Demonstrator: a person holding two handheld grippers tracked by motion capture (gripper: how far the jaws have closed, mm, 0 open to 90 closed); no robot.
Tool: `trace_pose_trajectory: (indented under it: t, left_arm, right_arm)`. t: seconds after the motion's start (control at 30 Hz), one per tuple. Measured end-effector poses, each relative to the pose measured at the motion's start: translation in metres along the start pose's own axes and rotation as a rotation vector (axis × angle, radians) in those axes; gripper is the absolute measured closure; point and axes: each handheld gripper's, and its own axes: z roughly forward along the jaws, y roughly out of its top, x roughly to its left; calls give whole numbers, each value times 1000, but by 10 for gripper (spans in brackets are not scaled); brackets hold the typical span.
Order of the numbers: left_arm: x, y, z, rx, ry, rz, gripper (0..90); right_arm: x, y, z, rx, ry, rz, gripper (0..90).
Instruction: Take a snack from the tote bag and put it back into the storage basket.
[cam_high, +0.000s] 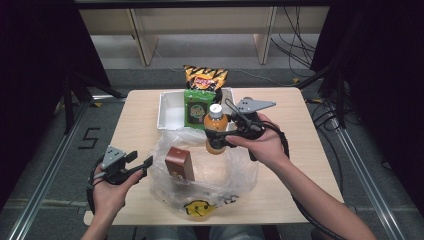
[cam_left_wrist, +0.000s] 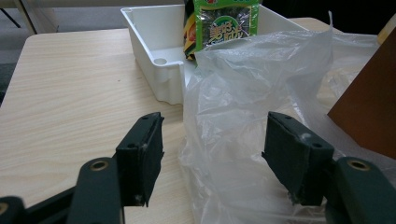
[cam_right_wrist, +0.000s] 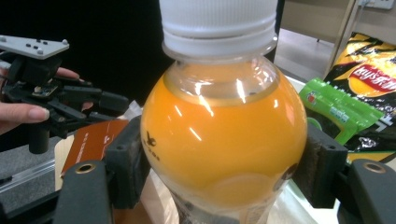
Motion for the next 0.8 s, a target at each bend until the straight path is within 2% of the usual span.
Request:
trace_pose_trajectory:
  t: [0.03, 0.23, 0.27, 0.3, 0.33, 0.47, 0.5, 0.57, 0.6, 0.7, 0.73, 0.8]
  left_arm:
    - [0, 0, 0, 0, 0, 0, 369]
    - [1, 0, 0, 0, -1, 2, 369]
    - [0, 0, 0, 1, -1, 2, 369]
    - [0, 0, 0, 0, -1, 1, 369]
    - [0, 0, 0, 0, -1, 2, 369]
    - [1, 0, 0, 0, -1, 2, 369]
    - [1, 0, 0, 1, -1, 3, 369]
    - [1, 0, 0, 1, -1, 3, 369]
    - [0, 0, 0, 1, -2, 3, 369]
    - [0, -1, 0, 3, -2, 4, 369]
    - [0, -1, 1, 3, -3, 4, 369]
    - [0, -1, 1, 0, -4, 5, 369]
  right_arm:
    - [0, 1, 0, 4, 2, 18, 314]
    - [-4, 6, 0, 2, -12, 19, 314]
    - [-5, 8, 0, -2, -19, 18, 314]
    - [-7, 9, 2, -19, -17, -3, 314]
    - [-6, 10, 1, -7, -18, 21, 314]
    - [-10, 12, 2, -15, -28, 15, 314]
    - [-13, 14, 2, -23, -42, -2, 314]
    - [-14, 15, 2, -15, -32, 31, 314]
    - [-16, 15, 3, -21, -46, 11, 314]
    - [-18, 15, 3, -18, -50, 40, 314]
    - [-21, 15, 4, -20, -50, 24, 314]
    - [-23, 16, 5, -27, -55, 32, 314]
